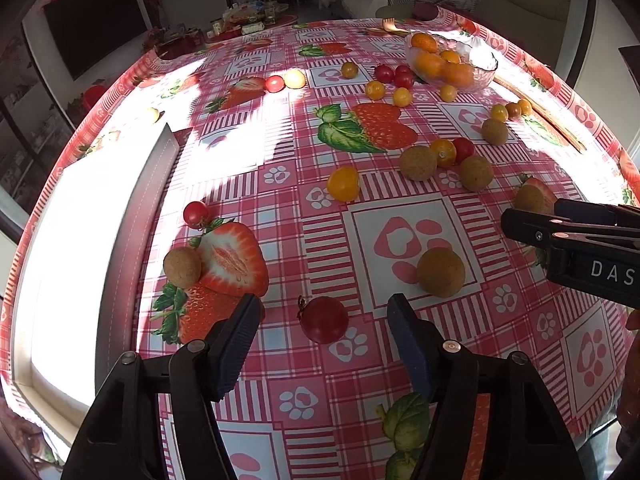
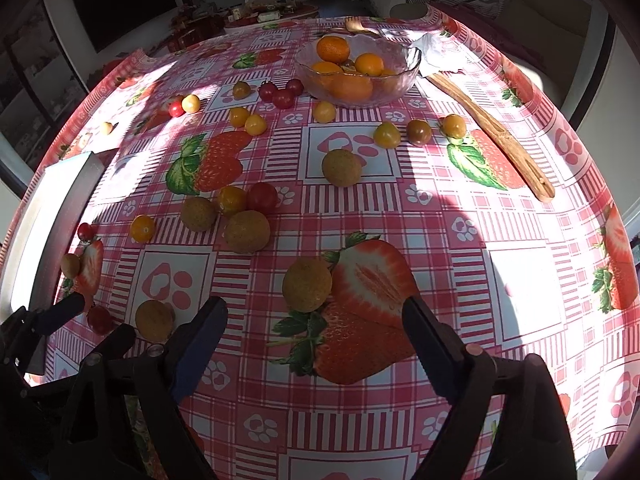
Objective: Organize fruits
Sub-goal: 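Grasp a red cherry tomato with the left gripper while the right gripper grasps a brown round fruit, then carry the red tomato with the left gripper while the right gripper carries the brown fruit to the white tray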
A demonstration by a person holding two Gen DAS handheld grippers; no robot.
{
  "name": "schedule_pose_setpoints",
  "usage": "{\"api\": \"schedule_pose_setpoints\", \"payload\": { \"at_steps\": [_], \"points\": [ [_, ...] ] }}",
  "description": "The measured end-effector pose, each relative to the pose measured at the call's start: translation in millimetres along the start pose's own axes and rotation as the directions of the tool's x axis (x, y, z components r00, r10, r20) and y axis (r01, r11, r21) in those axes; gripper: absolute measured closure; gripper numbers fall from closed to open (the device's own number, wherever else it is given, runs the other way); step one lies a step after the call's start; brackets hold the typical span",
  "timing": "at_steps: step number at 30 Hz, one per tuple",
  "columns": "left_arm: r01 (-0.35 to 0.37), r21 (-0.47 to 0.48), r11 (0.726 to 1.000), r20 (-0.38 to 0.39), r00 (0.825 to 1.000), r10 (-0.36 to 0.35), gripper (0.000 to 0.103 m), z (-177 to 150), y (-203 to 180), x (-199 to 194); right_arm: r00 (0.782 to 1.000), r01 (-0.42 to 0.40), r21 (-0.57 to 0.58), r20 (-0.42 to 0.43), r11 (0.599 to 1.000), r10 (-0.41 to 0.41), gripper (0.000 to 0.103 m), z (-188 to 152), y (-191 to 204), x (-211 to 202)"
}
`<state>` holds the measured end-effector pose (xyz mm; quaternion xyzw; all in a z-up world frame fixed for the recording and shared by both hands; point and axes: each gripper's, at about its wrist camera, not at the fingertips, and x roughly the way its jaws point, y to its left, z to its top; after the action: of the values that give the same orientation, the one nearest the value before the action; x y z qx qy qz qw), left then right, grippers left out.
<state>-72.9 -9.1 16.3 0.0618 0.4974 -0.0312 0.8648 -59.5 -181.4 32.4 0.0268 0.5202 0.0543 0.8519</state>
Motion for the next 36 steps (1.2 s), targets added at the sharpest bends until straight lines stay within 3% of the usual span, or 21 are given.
{"api": "schedule_pose_setpoints", "payload": {
  "at_steps": [5, 6, 7, 14, 22, 29, 36],
  "points": [
    [0.072, -0.005, 0.997, 0.003, 0.997, -0.072, 0.068, 1, -2, -1, 0.999, 0.052, -0.043, 0.006, 0.998, -0.052, 0.043, 1, 5, 5],
    [0.089, -0.002, 0.996, 0.005, 0.996, -0.089, 0.078, 1, -4, -1, 0.998, 0.054, -0.048, 0.013, 0.997, -0.054, 0.059, 1, 5, 5],
    [0.092, 0.001, 0.996, 0.007, 0.996, -0.092, 0.080, 1, -5, -2, 0.999, 0.050, -0.044, 0.015, 0.998, -0.050, 0.075, 2, 3, 4],
    [0.167, -0.072, 0.983, 0.016, 0.986, -0.166, 0.080, -4, 11, -15, 0.998, -0.055, 0.035, 0.021, 0.998, 0.055, 0.074, -3, -9, -11],
    [0.152, -0.115, 0.982, 0.062, 0.987, -0.146, 0.080, -5, 43, -39, 0.990, -0.136, 0.011, 0.021, 0.991, 0.136, 0.074, -3, 13, -29],
    [0.111, -0.182, 0.977, 0.111, 0.990, -0.092, 0.080, -8, 91, -57, 0.981, -0.192, -0.046, 0.013, 0.980, 0.193, 0.074, 9, 55, -38],
    [-0.005, -0.268, 0.963, 0.116, 0.993, 0.037, 0.080, -16, 158, -58, 0.967, -0.256, -0.135, -0.023, 0.957, 0.255, 0.074, 25, 118, -36]
  ]
}}
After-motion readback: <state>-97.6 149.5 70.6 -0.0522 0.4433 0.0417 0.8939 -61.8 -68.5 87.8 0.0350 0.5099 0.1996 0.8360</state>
